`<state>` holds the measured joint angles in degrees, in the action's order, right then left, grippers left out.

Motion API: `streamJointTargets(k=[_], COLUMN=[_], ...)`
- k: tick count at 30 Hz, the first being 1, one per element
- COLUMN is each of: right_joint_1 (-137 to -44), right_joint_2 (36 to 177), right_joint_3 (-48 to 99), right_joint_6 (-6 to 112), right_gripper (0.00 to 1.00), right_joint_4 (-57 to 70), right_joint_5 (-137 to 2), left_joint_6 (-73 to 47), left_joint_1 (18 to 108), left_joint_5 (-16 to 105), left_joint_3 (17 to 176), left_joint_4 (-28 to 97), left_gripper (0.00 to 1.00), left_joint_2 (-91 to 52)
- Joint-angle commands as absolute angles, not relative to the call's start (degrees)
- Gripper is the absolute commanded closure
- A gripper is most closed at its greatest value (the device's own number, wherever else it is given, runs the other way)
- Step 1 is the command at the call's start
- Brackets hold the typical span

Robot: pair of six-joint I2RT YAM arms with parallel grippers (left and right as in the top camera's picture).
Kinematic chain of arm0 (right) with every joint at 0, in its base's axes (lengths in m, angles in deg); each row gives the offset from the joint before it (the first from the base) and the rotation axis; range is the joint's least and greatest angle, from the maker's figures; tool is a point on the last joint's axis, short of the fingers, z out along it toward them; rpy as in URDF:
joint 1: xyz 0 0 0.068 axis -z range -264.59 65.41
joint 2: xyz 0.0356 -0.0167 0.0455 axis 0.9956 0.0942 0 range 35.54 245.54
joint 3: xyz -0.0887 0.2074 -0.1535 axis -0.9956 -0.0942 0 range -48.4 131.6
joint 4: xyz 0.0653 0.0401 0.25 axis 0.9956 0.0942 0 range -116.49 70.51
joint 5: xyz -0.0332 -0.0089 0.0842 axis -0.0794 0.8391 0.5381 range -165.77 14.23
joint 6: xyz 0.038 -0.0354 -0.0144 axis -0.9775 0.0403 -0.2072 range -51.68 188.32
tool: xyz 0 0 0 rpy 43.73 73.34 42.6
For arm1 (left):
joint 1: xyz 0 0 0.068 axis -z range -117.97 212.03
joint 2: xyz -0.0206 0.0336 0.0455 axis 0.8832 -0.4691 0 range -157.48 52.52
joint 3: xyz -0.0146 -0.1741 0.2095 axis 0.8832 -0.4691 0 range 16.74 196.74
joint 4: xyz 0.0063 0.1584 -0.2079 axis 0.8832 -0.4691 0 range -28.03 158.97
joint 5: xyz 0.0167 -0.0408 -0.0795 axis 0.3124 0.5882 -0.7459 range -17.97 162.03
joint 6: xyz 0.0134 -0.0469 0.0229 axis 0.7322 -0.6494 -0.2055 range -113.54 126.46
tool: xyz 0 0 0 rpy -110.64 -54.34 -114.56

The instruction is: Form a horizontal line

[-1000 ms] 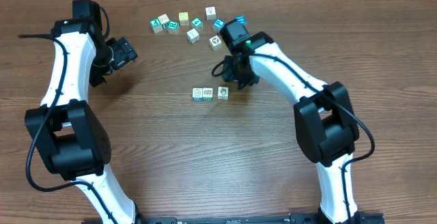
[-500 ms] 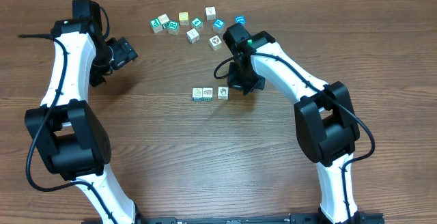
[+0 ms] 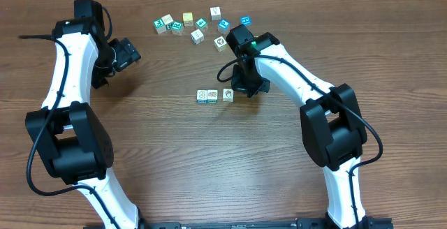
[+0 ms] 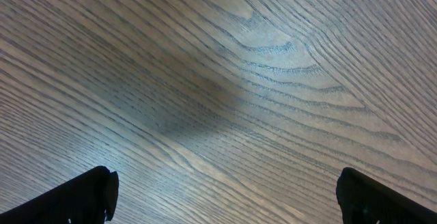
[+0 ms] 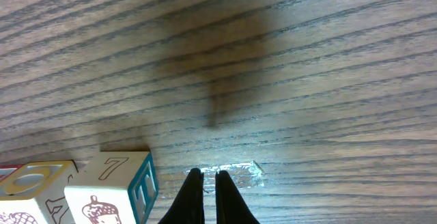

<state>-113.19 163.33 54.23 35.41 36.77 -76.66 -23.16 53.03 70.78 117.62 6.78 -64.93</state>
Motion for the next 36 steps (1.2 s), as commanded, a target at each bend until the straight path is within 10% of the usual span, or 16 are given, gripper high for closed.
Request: streamJointTargets(k=[1, 36], right_joint_1=[-113.5, -113.5], right_joint_2=[163.7, 163.7], right_joint_3=[53.6, 50.2], right_joint_6=[36.8, 38.2], right_gripper=[0.96, 0.96], right_joint_4=[36.6, 32.7], right_joint_5=[-76.9, -75.6], left_joint_6=[-22.7, -22.7], left_joint_1=[53.1, 53.1], left_joint_5=[71.1, 71.1], left_joint_3=[118.8, 118.8], left_joint_4=[6.6, 6.6], left_gripper=[0.01, 0.0], left_joint_2=[-64.9, -64.9])
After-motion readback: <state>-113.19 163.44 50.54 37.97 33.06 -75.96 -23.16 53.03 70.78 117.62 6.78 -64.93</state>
